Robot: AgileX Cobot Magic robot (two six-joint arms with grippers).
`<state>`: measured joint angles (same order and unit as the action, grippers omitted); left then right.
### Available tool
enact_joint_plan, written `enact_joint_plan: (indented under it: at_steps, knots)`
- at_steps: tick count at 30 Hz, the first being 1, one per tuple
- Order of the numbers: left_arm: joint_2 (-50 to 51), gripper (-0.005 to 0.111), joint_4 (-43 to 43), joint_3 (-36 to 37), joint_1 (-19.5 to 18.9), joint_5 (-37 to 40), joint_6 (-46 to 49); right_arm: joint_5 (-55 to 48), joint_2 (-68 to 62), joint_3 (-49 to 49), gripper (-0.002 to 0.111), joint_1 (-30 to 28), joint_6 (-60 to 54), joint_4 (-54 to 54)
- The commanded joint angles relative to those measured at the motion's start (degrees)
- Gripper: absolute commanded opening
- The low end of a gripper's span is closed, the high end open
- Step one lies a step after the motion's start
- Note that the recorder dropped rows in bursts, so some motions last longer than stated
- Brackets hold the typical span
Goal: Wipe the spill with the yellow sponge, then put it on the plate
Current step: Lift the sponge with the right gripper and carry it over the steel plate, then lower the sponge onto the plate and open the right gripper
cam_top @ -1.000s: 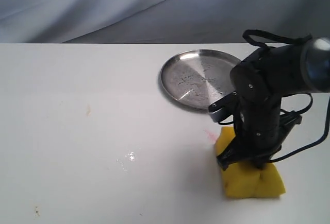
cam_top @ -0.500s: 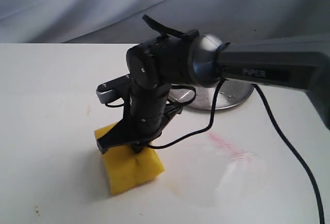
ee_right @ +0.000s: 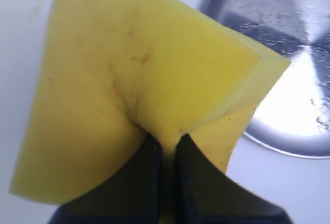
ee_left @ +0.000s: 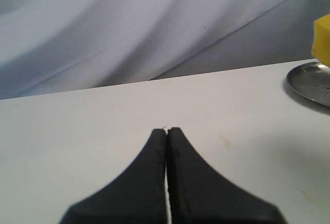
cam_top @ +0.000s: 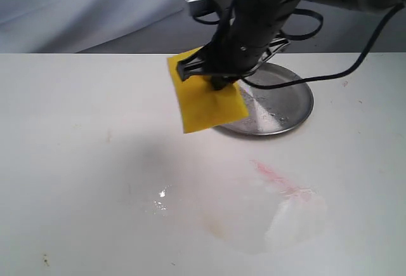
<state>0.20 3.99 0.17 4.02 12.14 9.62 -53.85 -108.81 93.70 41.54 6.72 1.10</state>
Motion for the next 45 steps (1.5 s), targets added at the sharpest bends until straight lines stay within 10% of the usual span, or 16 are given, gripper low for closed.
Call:
enact_joint_plan:
  at_steps: [1, 27, 38, 45]
  knots:
    - [-0.2, 0.0, -0.04, -0.17, -0.05, -0.37, -0.47, 2.06, 0.45, 0.11, 0.0, -5.61, -0.22, 0.94]
    - [-0.2, 0.0, -0.04, -0.17, -0.05, -0.37, -0.47, 26.97, -10.92, 0.11, 0.0, -17.07, 5.55, -2.87]
    - [-0.2, 0.0, -0.04, -0.17, -0.05, -0.37, -0.47, 23.76, -12.06, 0.73, 0.066, -17.07, 7.17, -2.88]
    - [-0.2, 0.0, -0.04, -0.17, -0.05, -0.37, -0.47, 15.22, -8.68, 2.37, 0.064, -17.07, 7.49, -1.1]
